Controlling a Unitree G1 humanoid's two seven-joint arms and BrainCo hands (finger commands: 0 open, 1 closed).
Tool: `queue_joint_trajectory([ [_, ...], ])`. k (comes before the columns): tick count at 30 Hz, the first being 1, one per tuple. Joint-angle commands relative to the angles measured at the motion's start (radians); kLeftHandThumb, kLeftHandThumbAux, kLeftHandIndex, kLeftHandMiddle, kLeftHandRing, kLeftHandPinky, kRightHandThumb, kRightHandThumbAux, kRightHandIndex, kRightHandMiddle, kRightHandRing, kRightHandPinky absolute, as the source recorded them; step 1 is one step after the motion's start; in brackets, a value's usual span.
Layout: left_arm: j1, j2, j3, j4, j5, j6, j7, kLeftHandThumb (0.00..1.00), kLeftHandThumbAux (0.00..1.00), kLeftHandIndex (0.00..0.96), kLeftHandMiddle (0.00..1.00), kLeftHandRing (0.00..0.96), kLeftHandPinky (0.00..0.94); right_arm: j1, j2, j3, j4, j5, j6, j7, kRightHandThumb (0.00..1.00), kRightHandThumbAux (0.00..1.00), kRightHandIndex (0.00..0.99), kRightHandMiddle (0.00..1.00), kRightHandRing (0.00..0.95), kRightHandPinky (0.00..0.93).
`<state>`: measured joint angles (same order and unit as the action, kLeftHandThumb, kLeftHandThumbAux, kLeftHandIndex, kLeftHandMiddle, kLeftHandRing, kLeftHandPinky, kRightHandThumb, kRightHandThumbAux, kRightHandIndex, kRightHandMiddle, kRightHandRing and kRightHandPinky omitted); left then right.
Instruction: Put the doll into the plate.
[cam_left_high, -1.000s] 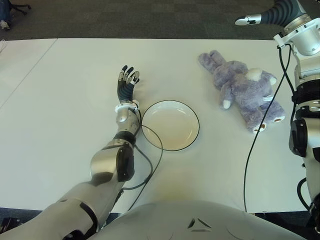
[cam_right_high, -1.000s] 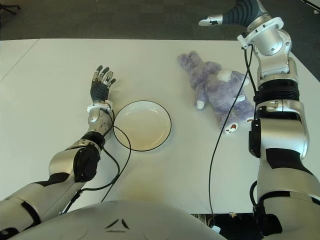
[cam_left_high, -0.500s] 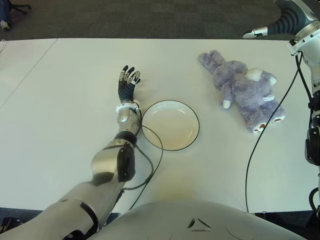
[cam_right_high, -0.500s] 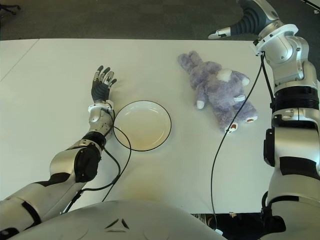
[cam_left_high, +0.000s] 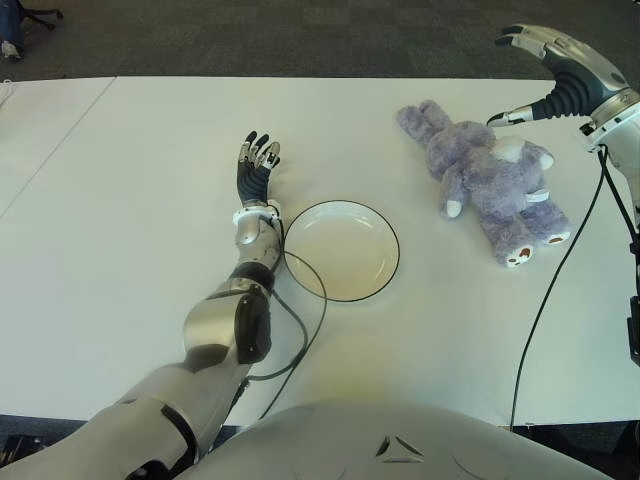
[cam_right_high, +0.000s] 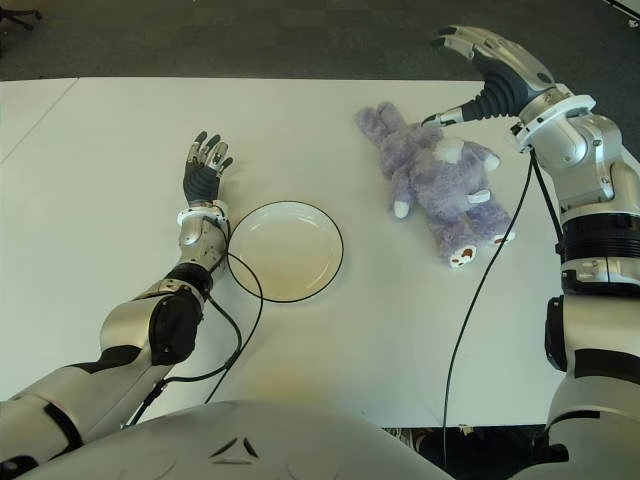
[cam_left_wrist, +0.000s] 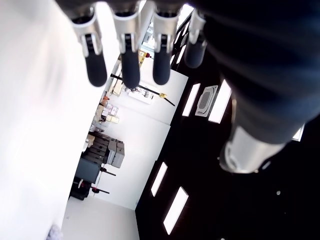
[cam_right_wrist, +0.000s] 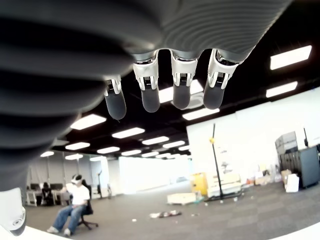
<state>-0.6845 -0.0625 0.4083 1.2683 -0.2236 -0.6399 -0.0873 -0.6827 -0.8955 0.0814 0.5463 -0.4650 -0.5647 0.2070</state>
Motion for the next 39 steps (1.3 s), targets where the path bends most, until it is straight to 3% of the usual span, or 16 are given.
queue_joint_trajectory([
  [1,0.125,-0.031,-0.021,0.096,0.02,0.347,0.048,0.196,0.695,0.137,0.184,0.189,0.232,0.181,-0.036,0.002,-0.116,0.003,0.0,0.048,0.0,0.544,0.093,0.037,0.008,0.001],
  [9,0.125,-0.024,-0.022,0.096,0.023,0.35,0.047,0.17,0.694,0.128,0.179,0.19,0.24,0.318,-0.006,-0.023,-0.25,-0.022,0.033,-0.008,0.0,0.541,0.047,0.017,0.009,0.016],
  [15,0.124,-0.02,-0.019,0.096,0.025,0.353,0.045,0.174,0.699,0.132,0.182,0.193,0.236,0.37,0.005,-0.025,-0.292,-0.026,0.055,-0.003,0.0,0.536,0.012,0.007,0.0,0.0],
  [31,0.126,-0.018,-0.021,0.097,0.03,0.349,0.049,0.196,0.715,0.137,0.187,0.195,0.232,0.454,0.018,-0.008,-0.297,-0.015,0.089,0.019,0.0,0.52,0.0,0.005,0.009,0.0],
  [39,0.126,-0.019,-0.021,0.097,0.034,0.346,0.052,0.191,0.713,0.14,0.18,0.19,0.243,0.489,0.019,-0.012,-0.302,-0.01,0.084,0.014,0.0,0.56,0.0,0.0,0.0,0.0],
])
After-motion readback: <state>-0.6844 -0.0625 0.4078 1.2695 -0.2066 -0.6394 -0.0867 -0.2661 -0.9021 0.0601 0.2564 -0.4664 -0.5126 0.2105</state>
